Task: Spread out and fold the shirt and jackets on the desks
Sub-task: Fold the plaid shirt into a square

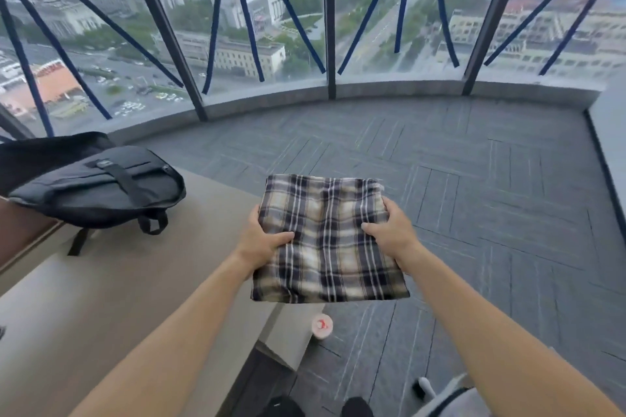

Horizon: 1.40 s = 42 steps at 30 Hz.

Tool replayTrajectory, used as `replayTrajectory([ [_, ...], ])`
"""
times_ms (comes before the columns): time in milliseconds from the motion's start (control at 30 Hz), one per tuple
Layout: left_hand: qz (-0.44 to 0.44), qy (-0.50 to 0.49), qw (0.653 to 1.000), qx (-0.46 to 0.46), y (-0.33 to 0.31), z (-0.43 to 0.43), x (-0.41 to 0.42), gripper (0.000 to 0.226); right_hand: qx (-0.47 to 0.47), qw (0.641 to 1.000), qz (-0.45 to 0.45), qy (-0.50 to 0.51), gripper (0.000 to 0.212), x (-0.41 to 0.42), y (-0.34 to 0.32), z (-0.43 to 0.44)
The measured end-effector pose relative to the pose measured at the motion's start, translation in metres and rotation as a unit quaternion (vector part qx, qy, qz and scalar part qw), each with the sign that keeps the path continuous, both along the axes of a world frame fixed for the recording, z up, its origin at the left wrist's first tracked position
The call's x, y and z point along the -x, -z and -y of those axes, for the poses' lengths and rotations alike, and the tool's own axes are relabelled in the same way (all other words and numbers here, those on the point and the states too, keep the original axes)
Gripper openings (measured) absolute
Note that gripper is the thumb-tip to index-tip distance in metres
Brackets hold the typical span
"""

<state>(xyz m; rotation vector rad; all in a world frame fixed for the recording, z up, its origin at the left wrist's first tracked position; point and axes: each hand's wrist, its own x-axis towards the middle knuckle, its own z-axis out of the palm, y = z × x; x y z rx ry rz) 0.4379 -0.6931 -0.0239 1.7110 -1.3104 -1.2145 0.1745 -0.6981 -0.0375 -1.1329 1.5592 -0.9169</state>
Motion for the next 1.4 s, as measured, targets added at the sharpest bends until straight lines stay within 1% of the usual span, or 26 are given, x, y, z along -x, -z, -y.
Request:
replayTrajectory([
  [67,0.002,0.008,1.000,0.008,0.000,0.028,0.017,0.064,0.000,1.000,-0.012,0.008,0.069,0.018,0.001,0.024],
  [100,0.003,0.010,1.000,0.008,0.000,0.041,0.024,0.062,-0.004,1.000,-0.018,0.012,0.071,0.026,0.002,0.037],
  [167,0.002,0.015,1.000,0.008,0.001,0.070,0.037,0.064,-0.009,0.999,-0.037,0.019,0.076,0.038,0.003,0.064],
  [300,-0.008,0.027,0.999,0.018,0.002,0.131,0.059,0.063,-0.010,0.998,-0.058,0.036,0.075,0.057,-0.006,0.110],
  [333,-0.007,0.034,0.999,0.020,0.001,0.147,0.065,0.066,-0.007,0.997,-0.068,0.045,0.074,0.062,-0.013,0.121],
  [433,-0.013,0.052,0.998,0.045,-0.002,0.199,0.085,0.088,0.006,0.993,-0.099,0.064,0.073,0.081,-0.026,0.160],
  [467,-0.015,0.056,0.997,0.054,-0.003,0.216,0.092,0.091,0.007,0.992,-0.102,0.073,0.073,0.090,-0.027,0.176],
  [633,-0.045,0.052,0.995,0.075,0.002,0.290,0.128,0.083,0.006,0.990,-0.099,0.101,0.078,0.130,-0.033,0.250],
  [733,-0.054,0.049,0.996,0.045,0.014,0.344,0.148,0.092,0.000,0.991,-0.095,0.096,0.076,0.155,-0.027,0.302],
  [900,-0.042,0.000,0.999,0.024,0.028,0.439,0.180,0.101,0.008,0.995,-0.085,0.042,0.075,0.191,-0.013,0.413],
  [1000,-0.040,-0.049,0.998,0.007,0.022,0.486,0.192,0.099,-0.004,0.996,-0.084,0.005,0.072,0.200,-0.014,0.482],
  [1100,-0.036,-0.093,0.995,0.018,0.017,0.528,0.192,0.096,0.000,0.995,-0.088,-0.046,0.070,0.193,-0.017,0.550],
  [1200,-0.025,-0.153,0.988,0.021,0.013,0.552,0.171,0.090,0.000,0.990,-0.090,-0.109,0.069,0.161,-0.018,0.612],
  [1400,-0.020,-0.290,0.957,0.023,0.018,0.591,0.076,0.097,0.020,0.964,-0.106,-0.245,0.070,0.040,-0.017,0.719],
])
